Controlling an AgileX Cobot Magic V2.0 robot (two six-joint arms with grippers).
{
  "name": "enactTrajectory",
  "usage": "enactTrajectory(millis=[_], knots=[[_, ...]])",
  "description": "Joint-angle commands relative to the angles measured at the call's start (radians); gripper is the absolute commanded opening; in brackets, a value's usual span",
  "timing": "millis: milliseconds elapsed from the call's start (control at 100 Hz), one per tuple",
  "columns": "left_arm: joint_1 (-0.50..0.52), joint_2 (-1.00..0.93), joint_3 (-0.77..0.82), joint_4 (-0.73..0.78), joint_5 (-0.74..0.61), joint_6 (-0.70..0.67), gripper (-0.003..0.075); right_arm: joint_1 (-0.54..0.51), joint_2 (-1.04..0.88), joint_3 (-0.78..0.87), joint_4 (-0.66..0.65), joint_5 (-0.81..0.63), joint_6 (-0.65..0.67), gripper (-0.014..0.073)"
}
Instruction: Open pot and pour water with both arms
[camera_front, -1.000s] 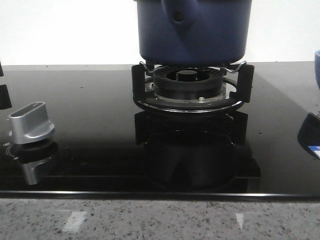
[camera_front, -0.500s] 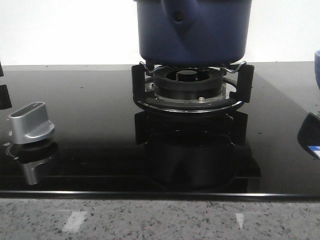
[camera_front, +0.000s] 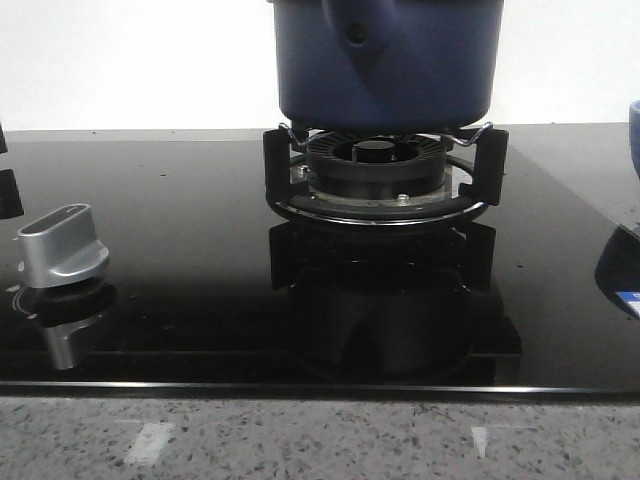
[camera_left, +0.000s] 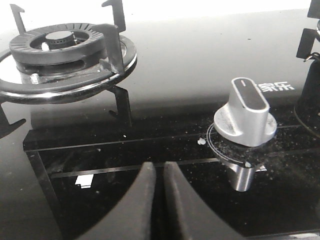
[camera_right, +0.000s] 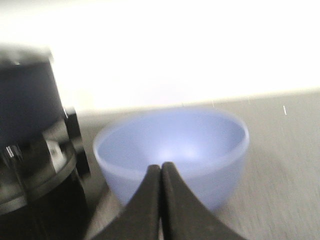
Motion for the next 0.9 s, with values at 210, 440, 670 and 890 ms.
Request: enactTrajectory(millis=[210, 440, 670, 890], knots=[[0.000, -0.025, 0.031, -0.001, -0.111, -0.012, -0.0020, 0.000, -0.020, 0.026, 0.061, -0.326, -0.005, -0.0074], [0.000, -0.025, 0.031, -0.328, -0.320, -0.012, -0.0020, 0.000, -0.020, 0.026, 0.110, -0.232, -0.005, -0.0074], [0.000, -0.025, 0.031, -0.765, -0.380, -0.012, -0.0020, 0.000, -0.020, 0.026, 0.279, -0.073, -0.005, -0.0074], [-0.001, -0.025, -0.033, -0.811, -0.364, 0.000, -0.0020, 0.000, -0.018, -0.090, 0.471, 0.007, -0.007, -0.0074]])
